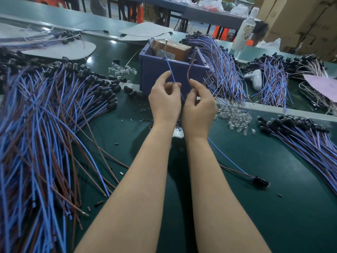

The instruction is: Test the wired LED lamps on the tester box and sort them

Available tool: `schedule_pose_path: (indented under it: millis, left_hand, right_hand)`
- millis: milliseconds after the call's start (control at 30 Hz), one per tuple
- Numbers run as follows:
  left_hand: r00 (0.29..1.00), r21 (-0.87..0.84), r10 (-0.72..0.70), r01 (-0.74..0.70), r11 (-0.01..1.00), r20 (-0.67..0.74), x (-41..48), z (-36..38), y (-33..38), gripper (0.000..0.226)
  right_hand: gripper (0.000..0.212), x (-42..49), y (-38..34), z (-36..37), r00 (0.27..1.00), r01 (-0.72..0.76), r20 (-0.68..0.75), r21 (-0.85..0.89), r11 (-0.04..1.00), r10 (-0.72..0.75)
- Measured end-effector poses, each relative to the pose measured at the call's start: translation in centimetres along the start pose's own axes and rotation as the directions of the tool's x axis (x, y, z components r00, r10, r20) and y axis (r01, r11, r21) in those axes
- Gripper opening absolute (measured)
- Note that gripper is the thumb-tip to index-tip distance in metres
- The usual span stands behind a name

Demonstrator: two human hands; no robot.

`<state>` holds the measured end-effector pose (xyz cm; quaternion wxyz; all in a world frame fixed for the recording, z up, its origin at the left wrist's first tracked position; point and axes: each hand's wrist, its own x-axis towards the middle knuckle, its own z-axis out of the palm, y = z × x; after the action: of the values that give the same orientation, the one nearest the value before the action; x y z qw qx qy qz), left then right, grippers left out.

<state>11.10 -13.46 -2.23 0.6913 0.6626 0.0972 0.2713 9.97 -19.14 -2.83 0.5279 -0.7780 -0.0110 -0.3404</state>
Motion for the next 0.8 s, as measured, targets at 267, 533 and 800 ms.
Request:
schedule_pose_path:
  millis: [267,533,800]
  left_hand:
    - [1.0,0.002,0.008,-0.008,1.0,0.002,0.07,0.01,-0.06,0.035]
    - [1.0,0.006,0.012,-0.012,1.0,0.004,0.05,-0.03,-0.05,0.036]
    - [1.0,0.005,0.007,-0.007,1.0,0.008,0.03,-0.09,0.04,0.036]
  right_hand:
    - [0.03,0.04,0.02,0.06,1.0,-0.01,0.008,0.01,1.0,0.01]
    - [0.03,0.0,0.01,0.11,0.999,-0.018,0.037,0.004,1.0,0.017]
    - [0.029,-0.04,-0.01,0.1,0.998,-0.032,0.048,0.022,0.999,0.031]
